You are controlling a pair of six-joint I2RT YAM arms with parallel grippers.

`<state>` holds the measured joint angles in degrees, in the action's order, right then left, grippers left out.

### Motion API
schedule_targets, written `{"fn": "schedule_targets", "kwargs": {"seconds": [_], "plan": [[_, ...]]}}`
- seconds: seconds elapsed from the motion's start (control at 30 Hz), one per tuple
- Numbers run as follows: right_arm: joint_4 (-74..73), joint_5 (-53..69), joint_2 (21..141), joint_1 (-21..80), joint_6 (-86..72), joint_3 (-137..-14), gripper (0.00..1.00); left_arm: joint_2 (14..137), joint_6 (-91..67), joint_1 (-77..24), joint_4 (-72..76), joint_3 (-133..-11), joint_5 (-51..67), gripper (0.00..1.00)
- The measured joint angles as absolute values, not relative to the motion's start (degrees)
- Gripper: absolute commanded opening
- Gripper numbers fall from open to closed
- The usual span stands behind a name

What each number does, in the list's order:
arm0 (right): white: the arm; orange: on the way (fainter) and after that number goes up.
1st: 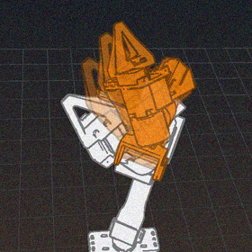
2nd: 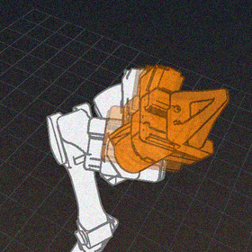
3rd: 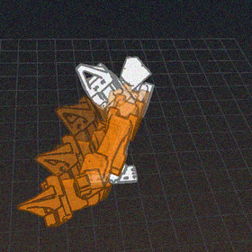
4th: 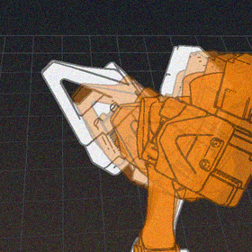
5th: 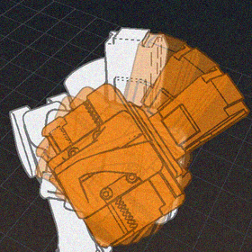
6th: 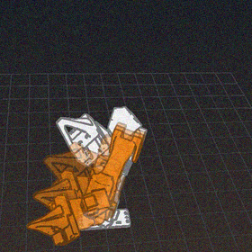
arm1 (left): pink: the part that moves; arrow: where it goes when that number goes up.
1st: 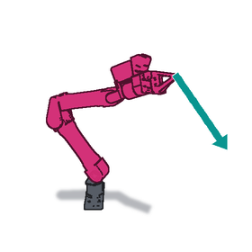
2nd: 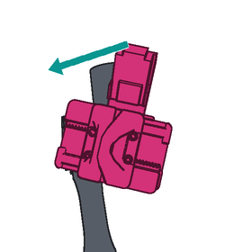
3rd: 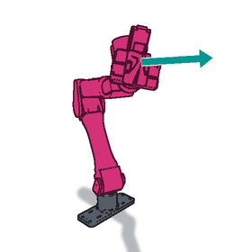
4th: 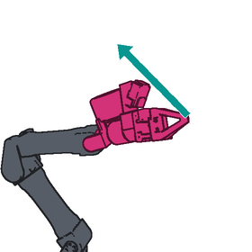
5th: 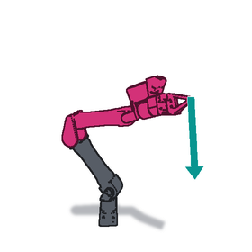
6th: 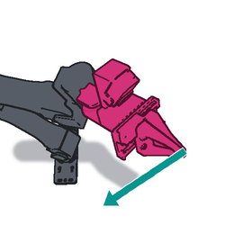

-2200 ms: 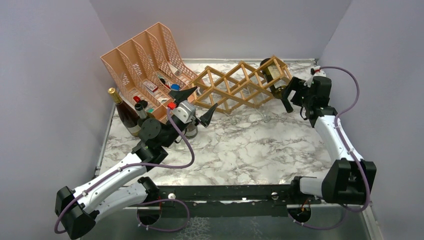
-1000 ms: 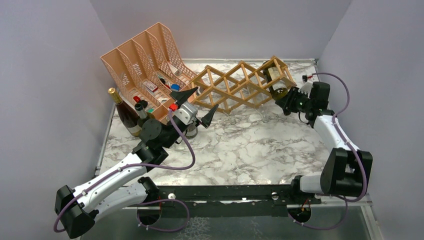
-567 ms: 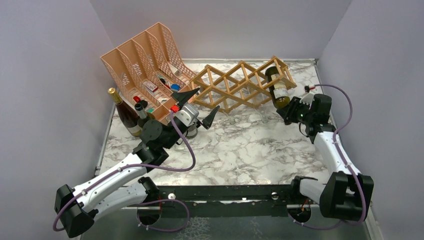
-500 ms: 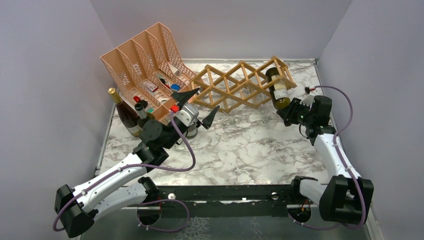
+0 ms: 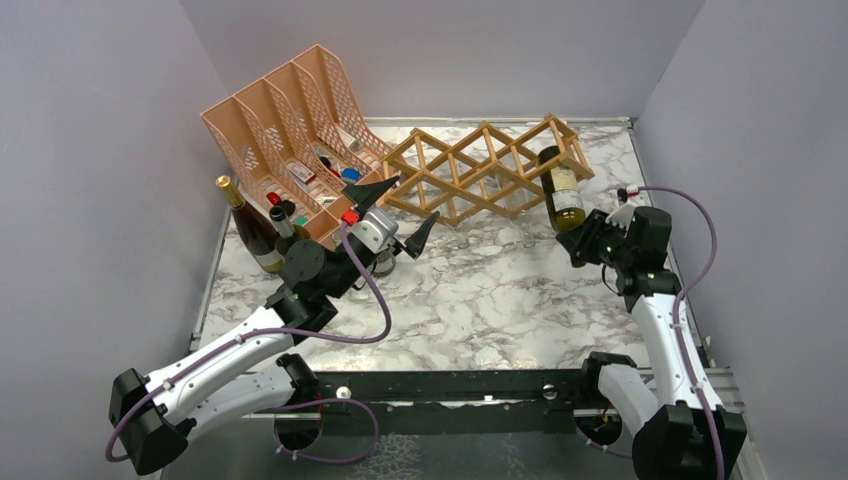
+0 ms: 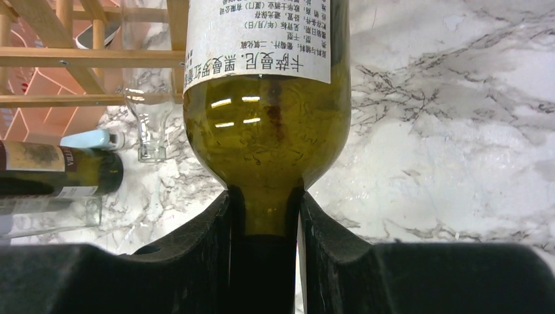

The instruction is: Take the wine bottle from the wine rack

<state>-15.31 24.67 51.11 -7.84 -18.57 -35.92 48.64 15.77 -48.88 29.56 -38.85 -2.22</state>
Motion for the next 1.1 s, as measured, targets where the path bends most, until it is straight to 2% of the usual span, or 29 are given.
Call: {"fn": "schedule_targets", "kwargs": {"seconds": [0.47, 1.1], "plan": [[-25.6, 24.9, 44.6, -7.8, -23.2, -36.1, 0.01, 48.7, 15.7, -49.3, 29.6, -38.9, -2.2, 0.96], [-50.6, 24.2, 40.2, -7.8, -23.5, -49.5, 0.01, 49.0, 15.5, -50.6, 29.5, -38.9, -2.2, 0.96]]}}
